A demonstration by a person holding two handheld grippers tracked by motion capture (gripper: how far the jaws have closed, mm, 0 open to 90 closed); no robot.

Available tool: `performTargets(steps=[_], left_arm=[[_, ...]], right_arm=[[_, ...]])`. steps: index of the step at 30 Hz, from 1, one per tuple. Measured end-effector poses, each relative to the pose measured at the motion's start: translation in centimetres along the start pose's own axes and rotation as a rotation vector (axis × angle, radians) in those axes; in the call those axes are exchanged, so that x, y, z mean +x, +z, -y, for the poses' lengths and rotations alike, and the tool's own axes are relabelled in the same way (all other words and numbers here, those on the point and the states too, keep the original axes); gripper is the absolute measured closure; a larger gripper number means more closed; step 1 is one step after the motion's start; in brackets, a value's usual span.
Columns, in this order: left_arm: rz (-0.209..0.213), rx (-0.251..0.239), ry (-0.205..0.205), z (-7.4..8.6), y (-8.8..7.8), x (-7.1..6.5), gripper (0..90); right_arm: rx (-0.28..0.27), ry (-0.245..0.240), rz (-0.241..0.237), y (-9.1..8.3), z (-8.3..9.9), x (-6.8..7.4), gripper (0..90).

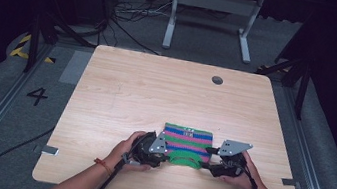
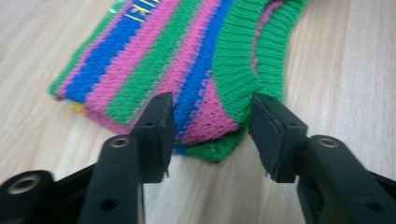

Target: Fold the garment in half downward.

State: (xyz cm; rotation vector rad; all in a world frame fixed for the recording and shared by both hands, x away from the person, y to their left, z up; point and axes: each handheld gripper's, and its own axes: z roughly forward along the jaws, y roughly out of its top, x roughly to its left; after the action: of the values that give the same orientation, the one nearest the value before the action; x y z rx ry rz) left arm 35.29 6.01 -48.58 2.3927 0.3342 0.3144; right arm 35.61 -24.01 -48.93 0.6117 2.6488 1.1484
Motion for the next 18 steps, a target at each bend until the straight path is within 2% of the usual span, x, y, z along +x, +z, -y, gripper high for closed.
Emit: performTargets(steps=[8, 11, 16, 18], left_arm=[[-0.031, -0.007, -0.026, 0.15, -0.96, 0.51, 45.2], [-0.022, -0.001, -0.026, 0.21, -0.81, 0.75, 46.6], [-0.011, 0.031, -0.041, 0.41, -0.24, 0.96, 46.8], [-0.011, 0.024, -0.045, 0.42, -0.36, 1.0, 46.0]], right_arm=[[0.019, -0.023, 0.034, -0.35, -0.29, 0.18, 37.6], [0.022, -0.02, 0.048, -0.36, -0.35, 0.01, 39.6], [0.029, -0.01, 0.034, -0.11, -0.22, -0.2, 40.6], [0.022, -0.012, 0.04, -0.34, -0.28, -0.21, 40.3]])
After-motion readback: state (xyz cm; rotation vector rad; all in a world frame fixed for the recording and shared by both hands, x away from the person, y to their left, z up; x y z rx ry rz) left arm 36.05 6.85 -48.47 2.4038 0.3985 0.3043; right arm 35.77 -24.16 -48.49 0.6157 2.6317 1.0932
